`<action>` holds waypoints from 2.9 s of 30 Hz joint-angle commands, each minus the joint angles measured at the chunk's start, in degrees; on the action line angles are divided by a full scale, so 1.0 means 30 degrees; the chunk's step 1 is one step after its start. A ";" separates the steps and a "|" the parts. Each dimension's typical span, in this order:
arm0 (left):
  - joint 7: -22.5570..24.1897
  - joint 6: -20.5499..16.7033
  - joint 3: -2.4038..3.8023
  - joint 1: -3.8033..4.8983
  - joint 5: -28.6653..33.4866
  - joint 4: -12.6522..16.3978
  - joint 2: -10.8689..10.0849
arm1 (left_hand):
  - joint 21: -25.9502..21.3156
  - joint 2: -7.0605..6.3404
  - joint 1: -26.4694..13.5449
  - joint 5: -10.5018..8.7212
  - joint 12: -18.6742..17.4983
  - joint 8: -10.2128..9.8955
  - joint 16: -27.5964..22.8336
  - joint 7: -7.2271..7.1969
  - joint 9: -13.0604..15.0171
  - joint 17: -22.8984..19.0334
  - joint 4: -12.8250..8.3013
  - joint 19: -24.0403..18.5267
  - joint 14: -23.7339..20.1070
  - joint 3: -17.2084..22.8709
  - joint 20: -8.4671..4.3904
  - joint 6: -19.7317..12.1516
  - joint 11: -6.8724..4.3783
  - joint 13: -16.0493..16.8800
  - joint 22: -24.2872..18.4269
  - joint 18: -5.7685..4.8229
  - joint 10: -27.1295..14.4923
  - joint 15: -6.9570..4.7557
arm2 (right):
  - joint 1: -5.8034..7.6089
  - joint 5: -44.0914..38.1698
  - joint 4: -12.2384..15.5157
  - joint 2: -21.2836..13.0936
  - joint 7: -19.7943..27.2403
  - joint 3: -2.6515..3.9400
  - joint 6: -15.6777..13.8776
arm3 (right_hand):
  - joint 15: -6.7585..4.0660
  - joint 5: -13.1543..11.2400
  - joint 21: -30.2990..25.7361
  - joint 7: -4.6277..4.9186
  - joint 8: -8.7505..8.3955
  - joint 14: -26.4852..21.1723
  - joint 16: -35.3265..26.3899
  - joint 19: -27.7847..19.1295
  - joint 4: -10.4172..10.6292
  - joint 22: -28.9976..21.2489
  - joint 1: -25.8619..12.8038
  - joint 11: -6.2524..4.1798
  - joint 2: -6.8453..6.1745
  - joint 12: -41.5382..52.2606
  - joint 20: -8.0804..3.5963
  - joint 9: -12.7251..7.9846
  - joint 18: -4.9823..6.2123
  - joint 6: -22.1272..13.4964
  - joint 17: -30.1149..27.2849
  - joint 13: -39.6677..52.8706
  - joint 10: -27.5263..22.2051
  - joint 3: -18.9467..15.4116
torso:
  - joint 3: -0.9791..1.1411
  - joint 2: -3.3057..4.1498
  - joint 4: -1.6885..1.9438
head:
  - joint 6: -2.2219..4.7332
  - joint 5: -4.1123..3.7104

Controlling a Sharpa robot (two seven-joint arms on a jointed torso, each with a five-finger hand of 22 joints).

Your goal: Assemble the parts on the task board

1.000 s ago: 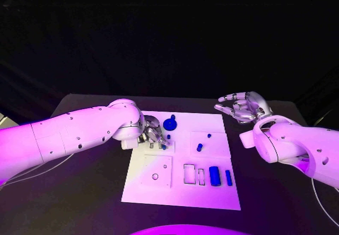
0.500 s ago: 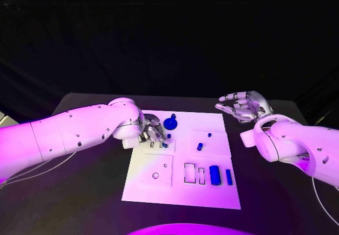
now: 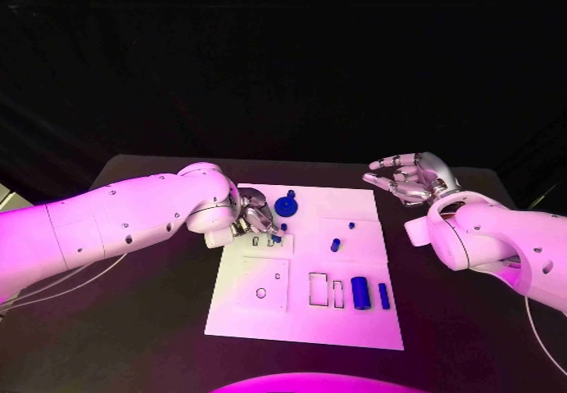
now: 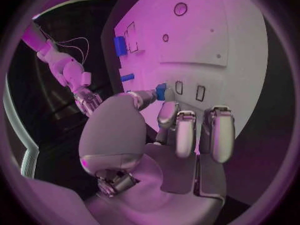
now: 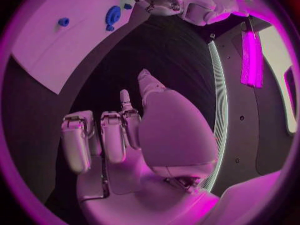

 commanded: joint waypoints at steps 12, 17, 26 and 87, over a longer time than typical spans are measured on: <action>0.0725 -0.1765 -0.0136 -0.0013 -0.3366 0.1303 -0.0649 | 0.0249 -0.0419 -0.0753 0.2892 0.0344 0.0006 0.0095 -0.0250 0.0288 0.4978 -0.4374 0.0363 0.2014 0.3991 -0.0178 0.0788 -0.0186 0.0621 0.2604 -0.0273 0.0709 -0.0315 | -0.0059 -0.0057 0.0064 -0.0206 0.0049 -0.0001 0.0351 | 0.0022 0.0073 0.0083 0.0006 0.0076 0.1473 -0.0073 0.1999 0.0114 0.5033 -0.0143 0.0077 0.0081 -0.0081 -0.0040 0.0028 -0.0273 -0.0134 0.3113 0.3137 0.0015 -0.0062 | 0.0004 -0.0008 0.0024 | -0.0210 0.0151; 0.0628 -0.1824 -0.0277 -0.0024 -0.4053 0.1562 -0.0750 | 0.0266 -0.0435 -0.0772 0.3006 0.0362 -0.0006 0.0095 -0.0264 0.0301 0.4978 -0.4415 0.0392 0.2014 0.4007 -0.0191 0.0841 -0.0202 0.0664 0.2642 -0.0282 0.0753 -0.0328 | -0.0087 -0.0056 0.0063 -0.0225 0.0053 -0.0003 0.0375 | 0.0022 0.0073 0.0083 0.0006 0.0076 0.1473 -0.0073 0.1999 0.0114 0.5033 -0.0143 0.0077 0.0081 -0.0081 -0.0040 0.0028 -0.0273 -0.0134 0.3113 0.3137 0.0015 -0.0062 | -0.0008 -0.0003 -0.0005 | -0.0273 0.0258; 0.0443 -0.1650 -0.0508 -0.0073 -0.4821 0.1752 -0.0788 | 0.0277 -0.0454 -0.0783 0.3066 0.0392 -0.0013 0.0102 -0.0272 0.0308 0.4991 -0.4443 0.0412 0.2018 0.4014 -0.0199 0.0875 -0.0212 0.0720 0.2668 -0.0288 0.0798 -0.0335 | -0.0123 -0.0056 0.0037 -0.0233 0.0053 -0.0006 0.0427 | 0.0022 0.0073 0.0083 0.0009 0.0073 0.1473 -0.0075 0.1999 0.0121 0.5033 -0.0148 0.0079 0.0084 -0.0090 -0.0040 0.0028 -0.0273 -0.0156 0.3109 0.3130 0.0010 -0.0073 | -0.0011 0.0013 -0.0043 | -0.0351 0.0361; 0.0112 -0.0541 -0.0706 -0.0210 -0.4552 0.1467 -0.0633 | 0.0279 -0.0445 -0.0822 0.3120 0.0333 -0.0082 0.0105 -0.0288 0.0328 0.4997 -0.4517 0.0416 0.2020 0.4072 -0.0220 0.0957 -0.0227 0.0671 0.2673 -0.0289 0.0814 -0.0348 | -0.0217 -0.0056 -0.0068 -0.0129 -0.0064 -0.0007 0.0651 | 0.0024 0.0077 0.0083 0.0016 0.0084 0.1476 -0.0076 0.1999 0.0138 0.5033 -0.0143 0.0082 0.0120 -0.0087 -0.0042 0.0034 -0.0273 -0.0217 0.3116 0.3126 0.0015 -0.0102 | 0.0026 0.0038 -0.0077 | -0.0501 0.0406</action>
